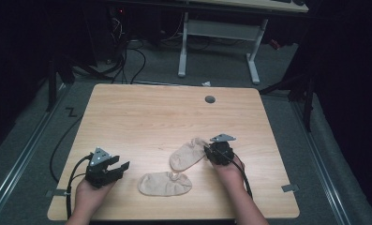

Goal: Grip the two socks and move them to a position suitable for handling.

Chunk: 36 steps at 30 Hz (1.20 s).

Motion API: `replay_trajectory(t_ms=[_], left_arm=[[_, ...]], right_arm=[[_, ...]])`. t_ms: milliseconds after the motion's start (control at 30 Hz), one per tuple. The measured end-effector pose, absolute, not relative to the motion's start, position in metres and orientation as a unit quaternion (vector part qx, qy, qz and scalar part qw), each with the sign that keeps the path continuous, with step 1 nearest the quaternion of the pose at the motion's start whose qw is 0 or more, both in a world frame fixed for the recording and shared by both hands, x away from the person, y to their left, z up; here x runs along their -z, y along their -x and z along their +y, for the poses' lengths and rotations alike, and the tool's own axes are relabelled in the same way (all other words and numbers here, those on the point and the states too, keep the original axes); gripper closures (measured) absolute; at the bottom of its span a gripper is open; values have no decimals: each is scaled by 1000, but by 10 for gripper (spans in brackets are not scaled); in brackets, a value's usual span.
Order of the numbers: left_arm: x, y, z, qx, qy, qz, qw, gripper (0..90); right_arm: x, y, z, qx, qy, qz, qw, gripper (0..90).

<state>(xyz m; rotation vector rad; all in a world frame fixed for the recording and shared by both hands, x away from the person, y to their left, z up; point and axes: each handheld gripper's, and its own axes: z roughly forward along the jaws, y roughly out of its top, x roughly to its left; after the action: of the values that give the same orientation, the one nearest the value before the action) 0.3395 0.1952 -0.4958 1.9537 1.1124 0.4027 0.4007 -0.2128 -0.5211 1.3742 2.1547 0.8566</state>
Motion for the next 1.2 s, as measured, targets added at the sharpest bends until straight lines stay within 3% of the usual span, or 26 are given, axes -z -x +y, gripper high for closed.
replay_trajectory(t_ms=[167,467,533,567,633,700,867,1200], left_arm=[[489,-333,181,-142,-782,425,434,533],[496,-347,82,-126,-833,355,406,615],[500,-355,60,-123,-839,344,403,684],[502,-357,53,-127,-843,340,398,781],[507,-366,33,-118,-854,334,381,866],[510,-369,22,-125,-867,322,359,887],[516,-373,22,-138,-883,321,315,899],[517,-395,77,-162,-858,380,303,886]], right_arm=[[508,-382,-219,-333,-486,769,250,650],[505,-362,-225,-361,-473,761,259,661],[505,-361,-225,-364,-471,761,259,664],[505,-361,-226,-365,-469,761,258,666],[505,-361,-227,-367,-467,763,257,670],[505,-360,-227,-367,-466,763,256,672],[504,-360,-228,-371,-468,761,254,672],[507,-360,-216,-366,-455,775,244,671]])
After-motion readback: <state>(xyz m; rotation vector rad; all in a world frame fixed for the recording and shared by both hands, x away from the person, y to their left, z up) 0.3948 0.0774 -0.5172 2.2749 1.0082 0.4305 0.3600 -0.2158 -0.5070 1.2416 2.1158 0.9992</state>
